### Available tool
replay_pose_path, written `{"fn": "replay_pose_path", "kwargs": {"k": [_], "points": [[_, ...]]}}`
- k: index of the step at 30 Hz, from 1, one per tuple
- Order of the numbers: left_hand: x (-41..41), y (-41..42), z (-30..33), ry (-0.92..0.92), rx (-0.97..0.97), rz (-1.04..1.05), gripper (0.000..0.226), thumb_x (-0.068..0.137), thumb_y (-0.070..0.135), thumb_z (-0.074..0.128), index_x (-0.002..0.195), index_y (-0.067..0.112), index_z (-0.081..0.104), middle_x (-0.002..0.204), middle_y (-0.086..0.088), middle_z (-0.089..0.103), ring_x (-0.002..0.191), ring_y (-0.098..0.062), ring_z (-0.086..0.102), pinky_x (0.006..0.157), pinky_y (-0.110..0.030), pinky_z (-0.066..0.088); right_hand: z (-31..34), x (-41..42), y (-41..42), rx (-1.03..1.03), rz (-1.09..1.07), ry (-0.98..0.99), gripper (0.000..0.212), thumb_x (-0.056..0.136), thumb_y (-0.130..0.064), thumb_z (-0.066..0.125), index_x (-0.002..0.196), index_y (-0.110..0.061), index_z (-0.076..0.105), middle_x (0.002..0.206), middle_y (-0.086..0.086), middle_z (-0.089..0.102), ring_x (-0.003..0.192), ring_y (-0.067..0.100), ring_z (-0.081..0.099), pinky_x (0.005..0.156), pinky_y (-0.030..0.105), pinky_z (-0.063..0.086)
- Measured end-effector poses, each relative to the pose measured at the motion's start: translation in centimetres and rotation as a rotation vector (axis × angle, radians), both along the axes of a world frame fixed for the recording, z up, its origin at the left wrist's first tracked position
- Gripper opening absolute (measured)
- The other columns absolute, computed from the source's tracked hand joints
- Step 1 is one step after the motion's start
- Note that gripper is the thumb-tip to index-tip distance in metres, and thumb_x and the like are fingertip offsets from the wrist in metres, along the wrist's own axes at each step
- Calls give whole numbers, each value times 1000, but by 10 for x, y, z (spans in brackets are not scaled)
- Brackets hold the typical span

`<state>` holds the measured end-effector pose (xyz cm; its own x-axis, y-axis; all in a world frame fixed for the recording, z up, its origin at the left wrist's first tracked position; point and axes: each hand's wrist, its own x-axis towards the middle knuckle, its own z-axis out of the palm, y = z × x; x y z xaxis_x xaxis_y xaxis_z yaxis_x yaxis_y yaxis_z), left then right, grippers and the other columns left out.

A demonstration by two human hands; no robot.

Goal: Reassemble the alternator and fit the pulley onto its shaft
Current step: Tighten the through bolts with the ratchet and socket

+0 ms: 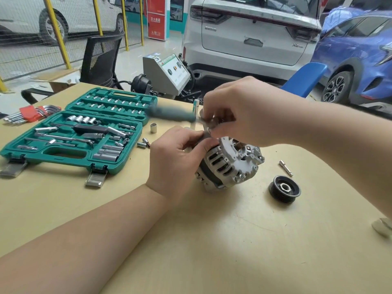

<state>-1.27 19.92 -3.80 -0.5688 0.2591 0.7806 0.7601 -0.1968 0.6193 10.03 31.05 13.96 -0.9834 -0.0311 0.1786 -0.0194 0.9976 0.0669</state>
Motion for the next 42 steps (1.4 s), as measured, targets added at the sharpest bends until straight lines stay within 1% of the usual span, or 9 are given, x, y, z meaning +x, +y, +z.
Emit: {"fn": "replay_pose_path", "kwargs": {"k": [6, 12, 17, 19, 22, 26, 30, 36, 42], "points": [[-1, -2, -4, -61, -7, -30, 30, 96, 36, 81, 107, 8, 83, 97, 2, 79, 88, -11, 74, 80, -37, 63, -3, 6, 0, 219, 141, -5, 12, 93, -29, 74, 103, -26, 68, 94, -8, 56, 81, 18, 45, 71, 37, 45], [1, 0, -1, 1, -15, 29, 30, 94, 39, 82, 103, 11, 84, 91, 0, 78, 86, -18, 73, 75, -44, 63, -5, -5, -8, 68, -67, 41, 14, 87, -38, 74, 87, -35, 60, 82, -3, 62, 79, 25, 59, 68, 37, 52], [2, -1, -4, -36, -5, -26, 26, 93, 35, 83, 107, 13, 83, 89, 1, 72, 86, -21, 71, 76, -49, 64, -5, -20, -10, -173, -344, 66, 23, 82, -35, 73, 83, -12, 73, 68, 6, 71, 57, 23, 69, 50, 40, 56], [1, -1, -3, -23, 1, -27, 26, 93, 35, 83, 106, 12, 83, 89, 2, 72, 85, -20, 70, 75, -49, 64, -3, -23, -8, -395, -436, 36, 25, 81, -28, 75, 80, -3, 74, 62, 9, 74, 49, 20, 71, 37, 28, 51], [-1, -2, -4, -16, -1, -22, 24, 93, 30, 84, 104, 9, 83, 88, -2, 72, 83, -21, 70, 74, -48, 64, -1, -22, -3, -503, -462, -2, 25, 82, -29, 78, 79, -4, 74, 62, 7, 75, 48, 17, 70, 39, 18, 45], [0, 0, -2, -22, -3, -9, 21, 92, 25, 86, 102, 7, 83, 88, -4, 74, 83, -19, 73, 76, -42, 63, 4, -14, -1, -113, -169, -40, 18, 85, -41, 78, 83, -27, 66, 73, -9, 66, 67, 10, 65, 54, 25, 44], [-3, -3, -1, 93, -45, 22, 25, 92, 27, 84, 99, 3, 81, 89, 4, 69, 84, 7, 62, 77, -10, 46, 9, -1, -1, 178, 177, -99, 16, 87, -38, 79, 94, -29, 68, 91, -9, 62, 80, 16, 52, 70, 34, 46], [1, 2, -1, 49, -7, 33, 26, 95, 34, 83, 102, 9, 83, 90, -2, 75, 84, -20, 71, 72, -44, 64, -2, -4, -1, 172, 42, 6, 13, 91, -37, 70, 96, -26, 65, 85, -1, 63, 83, 28, 57, 75, 43, 54], [-1, 0, -5, -15, -21, -21, 24, 95, 35, 82, 106, 13, 81, 91, -3, 71, 87, -25, 70, 75, -51, 64, -13, -24, -1, -275, -320, 111, 19, 81, -32, 70, 74, -15, 67, 61, -1, 64, 51, 18, 58, 44, 25, 45]]}}
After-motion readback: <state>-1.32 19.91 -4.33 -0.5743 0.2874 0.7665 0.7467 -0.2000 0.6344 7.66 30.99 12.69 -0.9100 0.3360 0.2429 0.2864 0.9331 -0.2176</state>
